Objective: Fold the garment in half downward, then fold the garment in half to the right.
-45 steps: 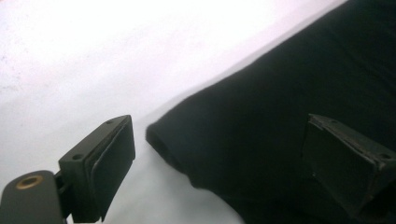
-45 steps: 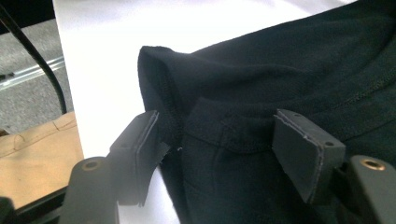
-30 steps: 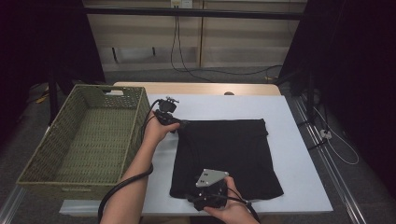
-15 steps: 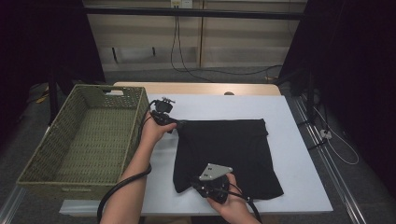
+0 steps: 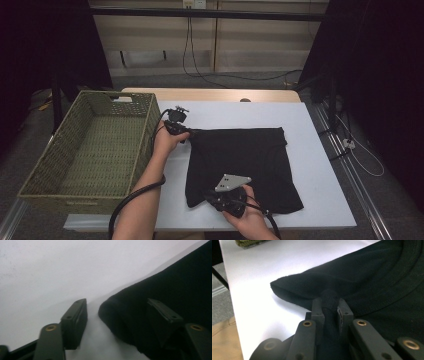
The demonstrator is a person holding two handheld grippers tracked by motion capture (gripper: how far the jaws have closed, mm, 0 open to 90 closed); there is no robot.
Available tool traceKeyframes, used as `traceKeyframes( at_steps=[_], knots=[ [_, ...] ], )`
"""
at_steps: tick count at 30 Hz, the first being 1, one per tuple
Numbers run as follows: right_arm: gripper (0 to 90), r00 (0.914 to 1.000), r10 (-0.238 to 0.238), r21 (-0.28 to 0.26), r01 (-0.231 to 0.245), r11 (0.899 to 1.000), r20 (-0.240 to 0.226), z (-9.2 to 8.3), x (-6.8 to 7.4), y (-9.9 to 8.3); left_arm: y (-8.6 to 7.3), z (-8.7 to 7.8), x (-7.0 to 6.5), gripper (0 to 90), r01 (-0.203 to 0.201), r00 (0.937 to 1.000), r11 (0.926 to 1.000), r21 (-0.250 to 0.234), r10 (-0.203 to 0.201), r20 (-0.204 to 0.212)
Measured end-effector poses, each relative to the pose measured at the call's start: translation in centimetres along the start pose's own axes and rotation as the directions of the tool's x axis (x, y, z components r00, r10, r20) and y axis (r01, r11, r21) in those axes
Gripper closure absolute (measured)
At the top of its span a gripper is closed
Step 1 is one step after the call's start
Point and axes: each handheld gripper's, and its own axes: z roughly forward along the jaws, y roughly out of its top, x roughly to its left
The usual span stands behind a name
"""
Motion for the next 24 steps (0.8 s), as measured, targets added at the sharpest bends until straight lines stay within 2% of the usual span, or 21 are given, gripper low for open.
traceKeyframes(
  at_steps=[1, 7, 11, 14, 18, 22, 24],
  knots=[
    [80.5, 1.0, 0.001, -0.003, -0.001, 1.0, -0.005, 0.0, 0.0, 0.0, 0.0, 0.0, -0.1, 39.1, -0.006, 1.0, 1.0, 0.002, 0.006, -0.004],
    [80.6, 0.9999, 0.007, -0.01, -0.007, 1.0, -0.009, -0.2, 0.0, 0.0, -0.1, -0.4, -0.6, 67.9, 0.039, 0.9988, 0.998, 0.05, -0.04, 0.027],
    [80.6, 0.9999, 0.008, -0.018, -0.008, 1.0, -0.008, -0.3, 0.1, 0.2, -0.1, -0.5, -0.9, 80.9, 0.064, 0.9966, 0.9952, 0.074, -0.068, 0.047],
    [80.7, 0.9999, 0.007, -0.016, -0.007, 1.0, -0.011, -0.2, 0.0, 0.3, 0.0, -0.4, -1.1, 83.5, 0.087, 0.9957, 0.9927, 0.084, -0.089, 0.026],
    [80.8, 0.9998, 0.009, -0.024, -0.009, 1.0, -0.018, -0.2, -0.1, 0.4, 0.8, -0.7, -1.2, 84.7, 0.087, 0.996, 0.9893, 0.117, -0.089, 0.012],
    [81.0, 0.9993, 0.022, -0.043, -0.024, 0.999, -0.03, -0.4, -0.2, 0.8, 1.6, -1.4, -0.7, 85.1, 0.134, 0.9904, 0.9834, 0.123, -0.137, 0.018],
    [81.1, 0.9989, 0.027, -0.06, -0.03, 0.998, -0.038, -0.5, -0.2, 0.9, 2.1, -1.8, -0.4, 85.2, 0.144, 0.989, 0.9814, 0.127, -0.147, 0.014]
  ],
)
